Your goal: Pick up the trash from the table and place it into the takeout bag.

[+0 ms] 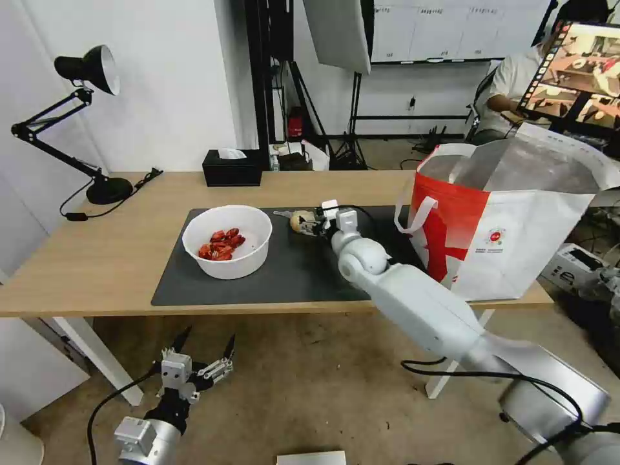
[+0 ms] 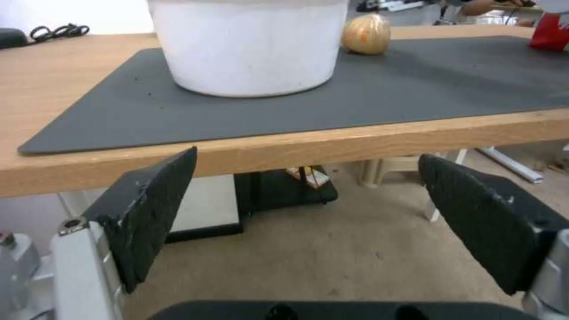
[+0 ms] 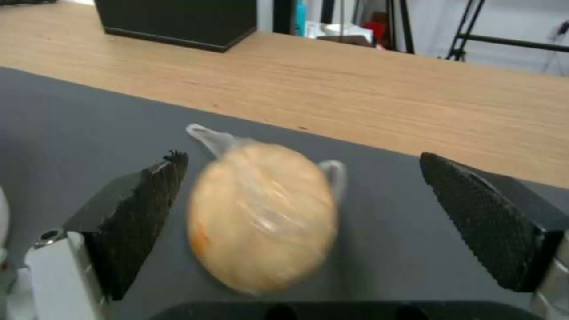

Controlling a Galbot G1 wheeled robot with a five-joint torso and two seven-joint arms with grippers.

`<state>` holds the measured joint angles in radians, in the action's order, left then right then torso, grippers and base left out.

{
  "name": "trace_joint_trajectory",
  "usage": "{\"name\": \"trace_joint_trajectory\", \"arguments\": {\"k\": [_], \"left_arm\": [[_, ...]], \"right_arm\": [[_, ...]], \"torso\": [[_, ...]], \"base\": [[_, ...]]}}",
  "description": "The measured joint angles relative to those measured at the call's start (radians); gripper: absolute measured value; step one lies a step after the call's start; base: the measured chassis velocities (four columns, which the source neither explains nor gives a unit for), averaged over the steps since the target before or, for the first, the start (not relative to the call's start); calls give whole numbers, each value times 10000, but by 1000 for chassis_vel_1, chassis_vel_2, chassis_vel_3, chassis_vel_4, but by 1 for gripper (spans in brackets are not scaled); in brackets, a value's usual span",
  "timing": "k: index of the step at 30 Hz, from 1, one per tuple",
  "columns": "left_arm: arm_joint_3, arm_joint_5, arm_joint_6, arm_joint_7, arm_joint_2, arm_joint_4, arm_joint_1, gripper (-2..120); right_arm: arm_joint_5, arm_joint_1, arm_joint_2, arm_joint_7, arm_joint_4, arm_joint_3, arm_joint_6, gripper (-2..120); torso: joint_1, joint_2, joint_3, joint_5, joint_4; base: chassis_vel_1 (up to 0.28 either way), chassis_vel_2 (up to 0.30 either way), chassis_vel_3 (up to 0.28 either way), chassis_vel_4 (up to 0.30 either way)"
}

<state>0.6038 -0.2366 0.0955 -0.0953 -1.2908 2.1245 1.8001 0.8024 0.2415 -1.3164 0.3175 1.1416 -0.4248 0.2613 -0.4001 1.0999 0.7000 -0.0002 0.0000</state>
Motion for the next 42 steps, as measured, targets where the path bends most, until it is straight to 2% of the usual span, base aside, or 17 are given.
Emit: {"name": "trace_joint_trajectory", "arguments": {"k": [3, 11, 29, 31, 32, 33, 35, 36, 38, 39, 42], "left_arm": [[3, -9, 4, 0, -8, -18, -21, 100], [32, -23, 62, 0, -16, -116, -4, 100], [52, -100, 150, 2, -11, -204, -49, 100], [47, -107, 158, 3, -6, -210, -58, 100], [46, -108, 177, 4, 3, -213, -59, 100], [46, -108, 177, 4, 3, -213, -59, 100], [46, -113, 202, 4, 15, -213, -49, 100], [46, -113, 202, 4, 15, -213, -49, 100], [48, -127, 239, 5, 35, -213, -42, 100], [48, -127, 239, 5, 35, -213, -42, 100], [51, -141, 256, 6, 54, -213, -41, 100]], "right_arm": [[-170, -282, -474, -153, -639, -24, -4, 100], [-542, -558, -1065, -366, -1536, -44, 165, 100], [-975, -474, -1355, -325, -1997, 16, 451, 100], [-982, -460, -1358, -301, -2027, 17, 466, 95], [-985, -443, -1355, -294, -2043, 17, 471, 89], [-985, -443, -1355, -294, -2043, 17, 471, 89], [-987, -404, -1329, -288, -2060, 17, 484, 78], [-987, -404, -1329, -288, -2060, 17, 484, 78], [-988, -348, -1294, -277, -2060, 15, 499, 68], [-988, -348, -1294, -277, -2060, 15, 499, 68], [-989, -319, -1272, -252, -2051, 6, 507, 55]], "torso": [[1, 0, 0, 0, 0], [1, 0, 0, 0, 0], [1, 0, 0, 1, 0], [1, 0, 0, 1, 0], [2, 1, 0, 1, -1], [2, 1, 0, 1, -1], [1, 0, 0, 1, -1], [1, 0, 0, 1, -1], [2, 1, -1, 2, -1], [2, 1, -1, 2, -1], [2, 1, -1, 2, -1]], "base": [[0, 0, 0, 0], [0, 0, 0, 0], [0, 0, 0, 0], [0, 0, 0, 0], [0, 0, 0, 0], [0, 0, 0, 0], [0, 0, 0, 0], [0, 0, 0, 0], [0, 0, 0, 0], [0, 0, 0, 0], [0, 0, 0, 0]]}}
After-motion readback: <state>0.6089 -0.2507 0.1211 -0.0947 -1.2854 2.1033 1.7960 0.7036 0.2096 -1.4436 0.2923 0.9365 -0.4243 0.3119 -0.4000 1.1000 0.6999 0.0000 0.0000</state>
